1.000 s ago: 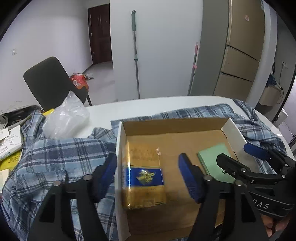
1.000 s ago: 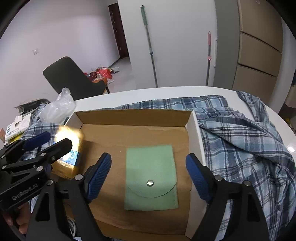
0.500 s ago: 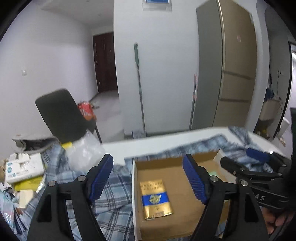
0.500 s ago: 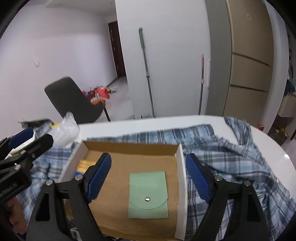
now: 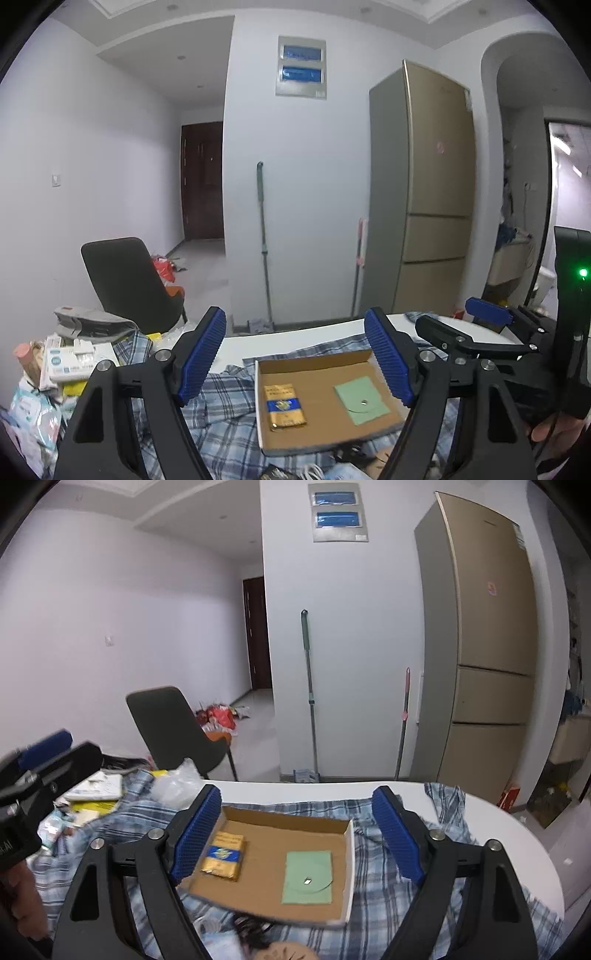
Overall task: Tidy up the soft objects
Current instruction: 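Raise both grippers open away from the box, then grasp the beige perforated disc with the right gripper, then grasp the black Face tissue pack with the left gripper while the right holds the disc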
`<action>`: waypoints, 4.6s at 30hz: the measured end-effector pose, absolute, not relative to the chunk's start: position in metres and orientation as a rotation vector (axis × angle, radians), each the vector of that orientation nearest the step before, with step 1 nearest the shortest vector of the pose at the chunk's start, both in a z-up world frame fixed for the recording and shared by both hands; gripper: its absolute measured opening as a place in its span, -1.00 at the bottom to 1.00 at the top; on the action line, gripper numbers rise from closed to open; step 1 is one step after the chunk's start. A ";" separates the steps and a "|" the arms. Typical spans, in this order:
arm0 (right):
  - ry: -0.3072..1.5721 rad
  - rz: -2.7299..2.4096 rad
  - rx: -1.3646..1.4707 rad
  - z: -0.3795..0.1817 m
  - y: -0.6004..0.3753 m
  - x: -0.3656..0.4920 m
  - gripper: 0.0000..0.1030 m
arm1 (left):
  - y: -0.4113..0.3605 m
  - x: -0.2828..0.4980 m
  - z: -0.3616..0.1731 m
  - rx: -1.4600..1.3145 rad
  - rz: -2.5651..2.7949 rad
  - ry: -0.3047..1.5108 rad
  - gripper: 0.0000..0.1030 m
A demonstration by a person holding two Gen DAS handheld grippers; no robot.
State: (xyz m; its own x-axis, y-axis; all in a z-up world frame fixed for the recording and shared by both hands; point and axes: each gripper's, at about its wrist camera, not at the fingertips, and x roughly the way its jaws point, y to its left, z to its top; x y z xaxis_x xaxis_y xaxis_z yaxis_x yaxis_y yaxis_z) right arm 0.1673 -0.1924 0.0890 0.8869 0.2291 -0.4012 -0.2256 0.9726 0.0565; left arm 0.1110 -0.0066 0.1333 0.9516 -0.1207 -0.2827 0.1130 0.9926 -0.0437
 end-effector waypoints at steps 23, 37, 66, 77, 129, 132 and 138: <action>0.375 0.248 -0.009 0.028 -0.213 0.098 0.99 | 0.014 0.026 0.064 -0.037 -0.119 0.270 1.00; 0.513 0.262 -0.021 -0.018 -0.214 0.124 0.99 | 0.015 0.051 0.006 -0.032 -0.125 0.356 1.00; 1.009 0.364 -0.149 -0.103 -0.189 0.175 0.87 | 0.019 0.063 -0.017 -0.042 -0.097 0.419 1.00; 1.022 0.394 -0.197 -0.112 -0.179 0.175 0.56 | 0.017 0.065 -0.018 -0.046 -0.096 0.436 1.00; 0.713 0.417 -0.059 -0.065 -0.203 0.150 0.50 | 0.028 0.159 -0.084 0.088 -0.390 0.937 0.13; 0.711 0.425 -0.054 -0.064 -0.204 0.149 0.50 | 0.024 0.159 -0.088 0.106 -0.395 0.952 0.21; 0.709 0.428 -0.053 -0.063 -0.204 0.148 0.50 | 0.017 0.158 -0.090 0.147 -0.389 0.951 0.28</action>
